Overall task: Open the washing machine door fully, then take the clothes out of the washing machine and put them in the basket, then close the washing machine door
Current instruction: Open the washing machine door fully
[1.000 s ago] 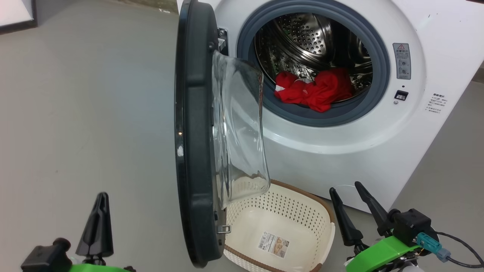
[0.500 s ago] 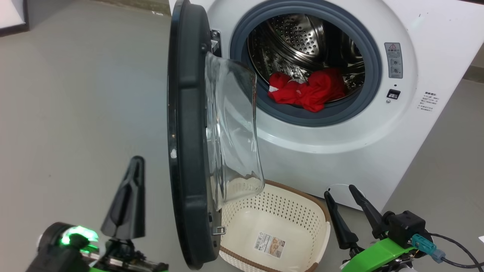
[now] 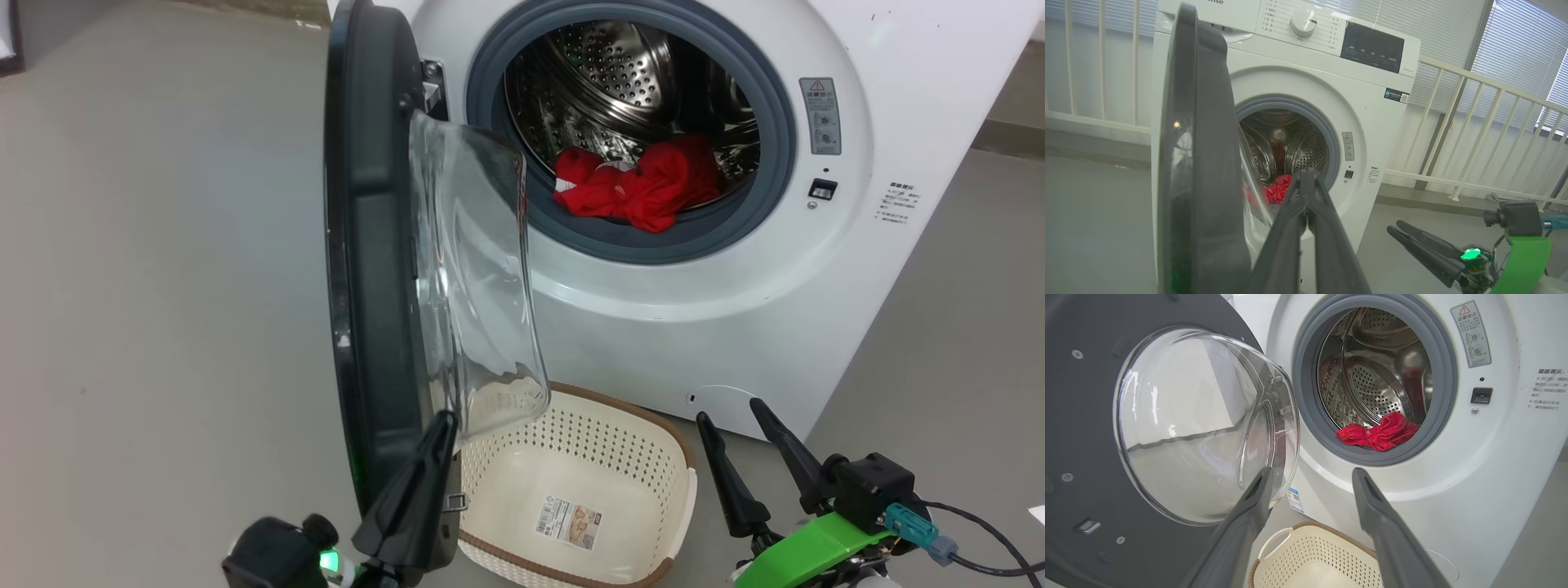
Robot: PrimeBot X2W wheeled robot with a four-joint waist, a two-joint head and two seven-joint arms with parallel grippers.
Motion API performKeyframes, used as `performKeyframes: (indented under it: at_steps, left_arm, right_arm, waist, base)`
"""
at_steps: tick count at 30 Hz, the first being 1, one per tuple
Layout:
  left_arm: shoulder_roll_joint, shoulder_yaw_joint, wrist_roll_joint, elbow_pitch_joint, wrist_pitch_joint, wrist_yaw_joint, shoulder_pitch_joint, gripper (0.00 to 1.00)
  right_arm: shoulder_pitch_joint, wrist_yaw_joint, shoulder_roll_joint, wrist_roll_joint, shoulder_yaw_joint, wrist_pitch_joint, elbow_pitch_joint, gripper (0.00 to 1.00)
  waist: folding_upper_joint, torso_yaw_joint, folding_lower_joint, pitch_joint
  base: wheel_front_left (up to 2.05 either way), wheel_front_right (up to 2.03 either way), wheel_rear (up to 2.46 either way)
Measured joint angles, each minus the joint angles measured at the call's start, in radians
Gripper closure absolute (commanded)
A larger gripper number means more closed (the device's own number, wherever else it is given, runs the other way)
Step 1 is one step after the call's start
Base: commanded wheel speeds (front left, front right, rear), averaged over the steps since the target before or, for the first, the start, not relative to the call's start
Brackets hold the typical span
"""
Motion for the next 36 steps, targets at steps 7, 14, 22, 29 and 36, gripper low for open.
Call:
performKeyframes:
  at_steps: [7,14,22,29,36]
  left_arm:
    - [-0.003,-0.038,-0.031,0.121,0.000,-0.008,0.021,1.00]
    - [-0.006,-0.061,-0.037,0.247,-0.001,-0.009,0.019,1.00]
    - [-0.009,-0.034,-0.061,0.319,-0.035,-0.003,-0.005,1.00]
    - [0.013,0.019,-0.073,0.318,-0.049,0.021,-0.004,1.00]
    - [0.067,0.086,-0.078,0.334,-0.047,0.057,-0.022,1.00]
  right_arm:
    - [-0.001,0.000,0.000,0.007,0.001,0.000,0.003,0.00]
    - [-0.003,0.000,0.000,0.007,0.001,0.000,0.006,0.00]
    - [-0.003,0.000,0.000,0.007,0.000,0.000,0.010,0.00]
    - [-0.007,0.000,0.000,0.007,0.001,0.000,0.014,0.00]
    - [-0.022,0.000,0.000,0.007,0.001,0.000,0.015,0.00]
  waist:
    - [0.0000,-0.015,0.0000,0.011]
    - [0.0000,-0.018,0.0000,0.018]
    - [0.0000,-0.012,0.0000,0.020]
    - [0.0000,0.000,0.0000,0.024]
    - [0.0000,0.014,0.0000,0.029]
  base:
    - [0.00,0.00,0.00]
    - [0.00,0.00,0.00]
    - [0.00,0.00,0.00]
    - [0.00,0.00,0.00]
    - [0.00,0.00,0.00]
